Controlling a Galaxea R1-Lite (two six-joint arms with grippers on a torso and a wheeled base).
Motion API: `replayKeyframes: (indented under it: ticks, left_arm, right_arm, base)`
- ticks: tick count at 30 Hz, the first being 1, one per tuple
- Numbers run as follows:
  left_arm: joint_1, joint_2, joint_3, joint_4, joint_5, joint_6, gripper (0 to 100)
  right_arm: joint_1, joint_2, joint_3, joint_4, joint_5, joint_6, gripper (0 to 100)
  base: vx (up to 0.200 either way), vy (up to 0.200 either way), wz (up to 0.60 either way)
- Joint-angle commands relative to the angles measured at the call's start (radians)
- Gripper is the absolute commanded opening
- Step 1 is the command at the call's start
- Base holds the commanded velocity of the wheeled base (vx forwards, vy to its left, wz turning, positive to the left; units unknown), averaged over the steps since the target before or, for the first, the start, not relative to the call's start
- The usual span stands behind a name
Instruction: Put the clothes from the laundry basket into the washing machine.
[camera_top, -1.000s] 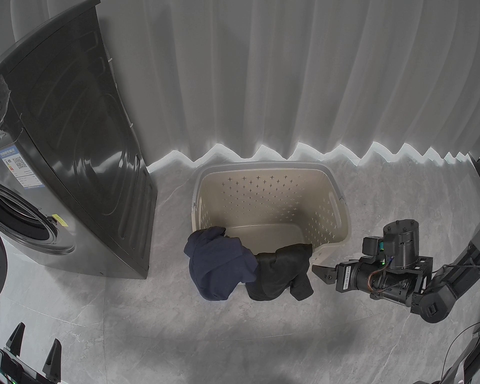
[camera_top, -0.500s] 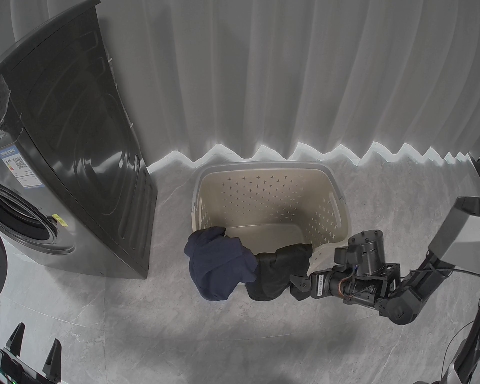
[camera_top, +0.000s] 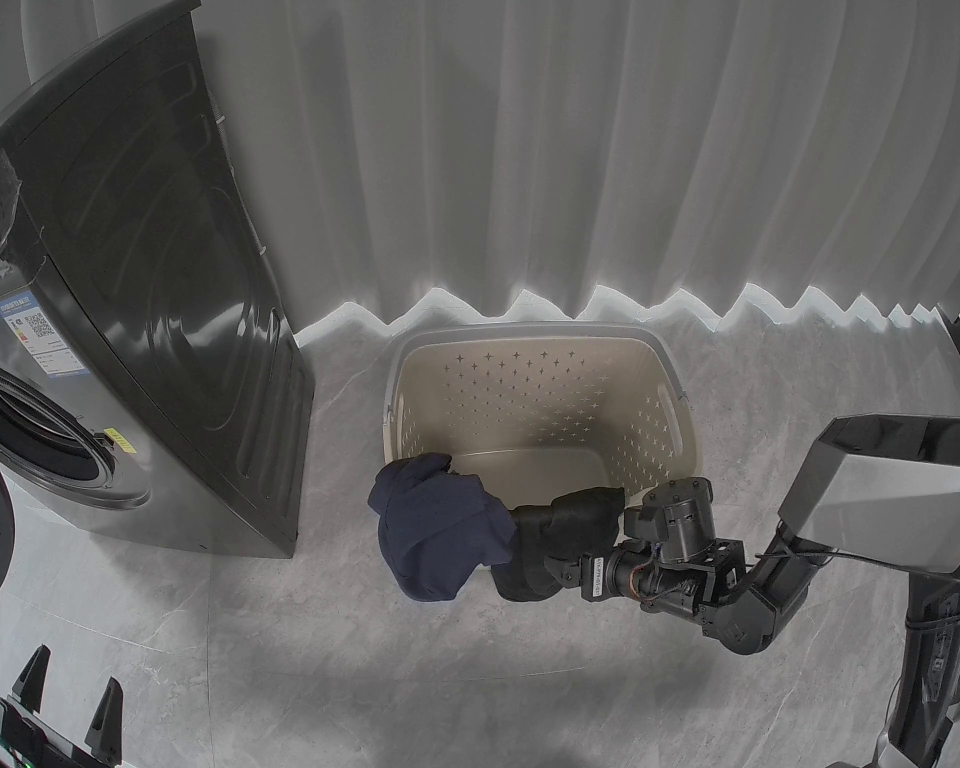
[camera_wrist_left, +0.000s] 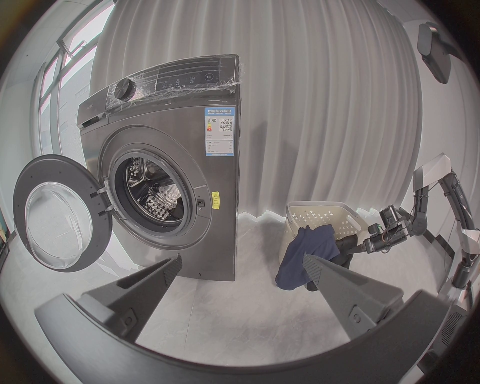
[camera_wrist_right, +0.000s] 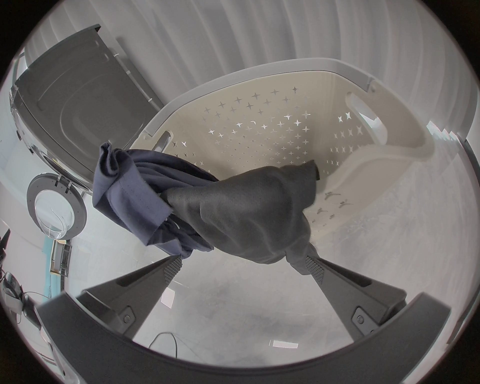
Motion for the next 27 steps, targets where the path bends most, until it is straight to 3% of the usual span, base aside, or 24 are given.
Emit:
replayKeyframes:
  ticks: [1,11,20,21,27]
  left_arm:
    - [0.0,-0.013,0.016,0.0,0.001,-0.004,100]
    - [0.0,-0.013,0.016,0.0,0.001,-0.005,100]
    - [0.0,-0.013,0.016,0.0,0.001,-0.005,100]
    - [0.0,-0.013,0.016,0.0,0.001,-0.005,100]
    - [0.0,-0.013,0.016,0.0,0.002,-0.005,100]
  right_arm:
    - [0.01,0.057,-0.052,-0.003,0.0,-0.003,100]
    - [0.007,0.137,-0.167,-0.025,0.0,-0.014,100]
    - [0.001,0.151,-0.21,-0.028,0.0,-0.016,100]
    - [0.002,0.151,-0.216,-0.028,0.0,-0.014,0]
    - [0.008,0.143,-0.212,-0.032,0.002,-0.014,0]
  base:
    - [0.0,0.0,0.0]
    - [0.0,0.0,0.0]
    - [0.0,0.0,0.0]
    - [0.0,0.0,0.0]
    - [0.0,0.0,0.0]
